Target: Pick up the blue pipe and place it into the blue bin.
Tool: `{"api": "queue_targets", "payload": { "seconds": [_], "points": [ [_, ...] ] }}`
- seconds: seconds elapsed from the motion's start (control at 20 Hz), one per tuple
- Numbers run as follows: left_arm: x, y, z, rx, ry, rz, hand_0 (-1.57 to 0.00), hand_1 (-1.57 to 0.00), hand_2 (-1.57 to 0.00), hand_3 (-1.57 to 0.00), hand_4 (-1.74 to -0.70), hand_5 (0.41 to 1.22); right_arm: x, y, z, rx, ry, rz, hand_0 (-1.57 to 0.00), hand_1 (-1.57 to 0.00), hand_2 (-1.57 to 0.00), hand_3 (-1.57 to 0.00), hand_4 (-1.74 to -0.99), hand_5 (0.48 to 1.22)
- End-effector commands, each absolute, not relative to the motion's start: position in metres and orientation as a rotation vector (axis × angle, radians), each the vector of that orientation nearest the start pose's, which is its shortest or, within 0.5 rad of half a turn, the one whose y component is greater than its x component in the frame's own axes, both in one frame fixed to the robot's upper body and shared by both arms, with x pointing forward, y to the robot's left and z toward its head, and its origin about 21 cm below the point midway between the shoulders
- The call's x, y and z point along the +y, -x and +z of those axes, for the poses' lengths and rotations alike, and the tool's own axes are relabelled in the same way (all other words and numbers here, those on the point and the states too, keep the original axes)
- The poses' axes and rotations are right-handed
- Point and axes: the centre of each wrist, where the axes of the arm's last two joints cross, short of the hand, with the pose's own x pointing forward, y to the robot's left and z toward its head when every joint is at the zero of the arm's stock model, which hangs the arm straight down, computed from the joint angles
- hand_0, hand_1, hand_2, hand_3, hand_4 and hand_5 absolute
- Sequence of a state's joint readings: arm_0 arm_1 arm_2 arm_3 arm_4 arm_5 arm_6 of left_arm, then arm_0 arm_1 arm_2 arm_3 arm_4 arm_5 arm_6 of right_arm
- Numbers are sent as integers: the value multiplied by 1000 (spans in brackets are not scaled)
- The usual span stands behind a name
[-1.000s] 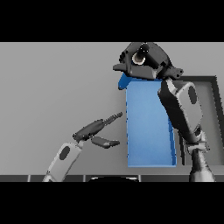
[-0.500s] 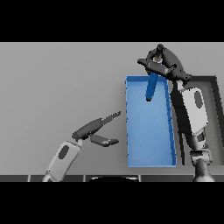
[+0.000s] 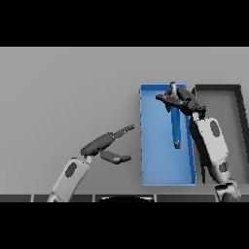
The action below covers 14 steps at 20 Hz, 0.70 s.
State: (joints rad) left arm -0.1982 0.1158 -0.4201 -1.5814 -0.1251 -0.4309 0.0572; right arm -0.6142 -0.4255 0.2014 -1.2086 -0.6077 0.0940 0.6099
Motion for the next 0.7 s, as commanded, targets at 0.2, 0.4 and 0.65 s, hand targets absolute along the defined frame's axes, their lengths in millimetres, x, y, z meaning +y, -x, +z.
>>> {"api": "queue_targets", "payload": {
  "seconds": [0.2,0.4,0.65],
  "points": [
    [136,-265,46,-1528,429,-979,1,1,1,1,-885,453,-240,-383,80,-823,-199,263,-836,-746,-712,-574,-1392,1176],
    [134,-265,44,-1504,422,-971,1,1,1,1,-891,452,-230,-380,86,-772,-160,406,-342,-305,-291,-234,-1208,1028],
    [133,-265,43,-1519,428,-972,1,1,1,1,-899,450,-225,-373,75,-798,-30,583,-111,-99,-95,-76,-1125,821]
  ]
}}
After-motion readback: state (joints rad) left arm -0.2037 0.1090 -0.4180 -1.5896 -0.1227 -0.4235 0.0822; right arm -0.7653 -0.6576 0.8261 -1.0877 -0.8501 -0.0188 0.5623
